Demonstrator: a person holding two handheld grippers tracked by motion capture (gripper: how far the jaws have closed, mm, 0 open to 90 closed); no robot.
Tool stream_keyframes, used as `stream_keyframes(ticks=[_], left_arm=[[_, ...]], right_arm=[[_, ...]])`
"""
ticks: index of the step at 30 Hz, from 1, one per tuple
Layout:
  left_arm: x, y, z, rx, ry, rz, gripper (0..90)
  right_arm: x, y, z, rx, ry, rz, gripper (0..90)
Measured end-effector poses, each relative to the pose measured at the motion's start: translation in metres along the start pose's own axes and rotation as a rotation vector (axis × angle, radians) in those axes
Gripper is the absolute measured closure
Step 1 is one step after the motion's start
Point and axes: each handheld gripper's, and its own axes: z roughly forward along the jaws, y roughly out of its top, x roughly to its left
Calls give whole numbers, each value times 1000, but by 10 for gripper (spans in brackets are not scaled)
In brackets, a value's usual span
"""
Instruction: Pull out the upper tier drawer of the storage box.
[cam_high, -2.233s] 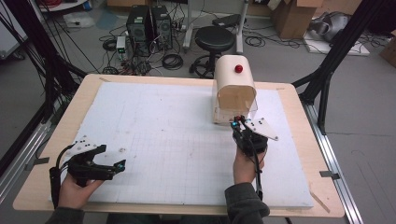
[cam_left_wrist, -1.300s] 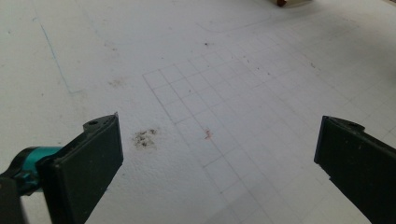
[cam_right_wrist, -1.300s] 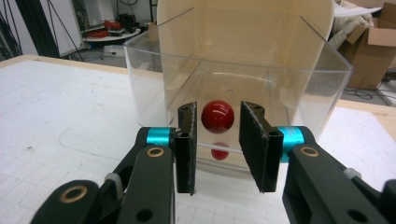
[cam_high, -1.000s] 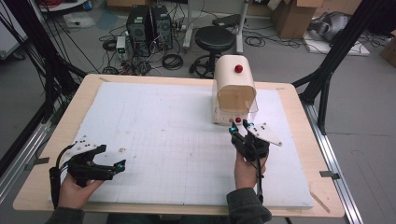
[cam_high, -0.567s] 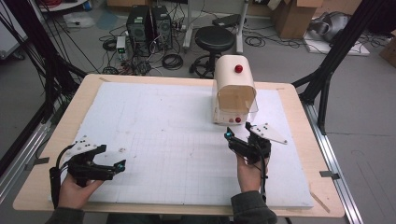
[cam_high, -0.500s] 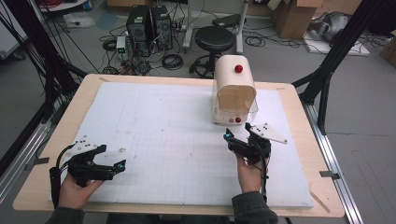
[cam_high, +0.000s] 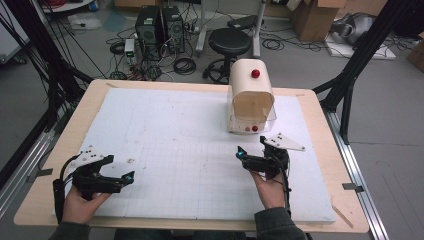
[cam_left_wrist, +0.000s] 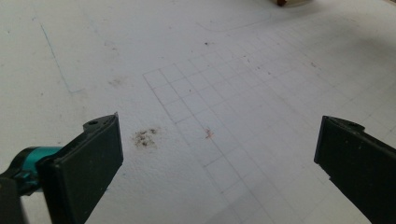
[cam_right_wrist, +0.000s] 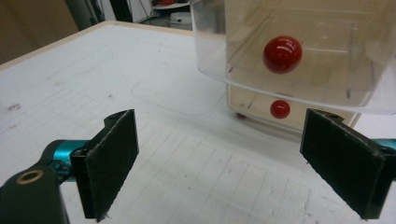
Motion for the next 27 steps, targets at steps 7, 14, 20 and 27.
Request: stream_keyframes(ticks=[7,14,20,27], left_arm=[[-1,-1,1,-5,-5,7,17],[-1,-2,1,-5,-9,15,17],[-1,-2,1,-12,-16,19,17],[-2,-3,1,-13,-26,29,17]], right_arm=[[-5,-3,-4,23,50,-8,85],[-10,-10,-9,54,66,-23,13],[-14,-15,-15,69,94,-22,13],[-20,-22,-24,74,101,-19,5]])
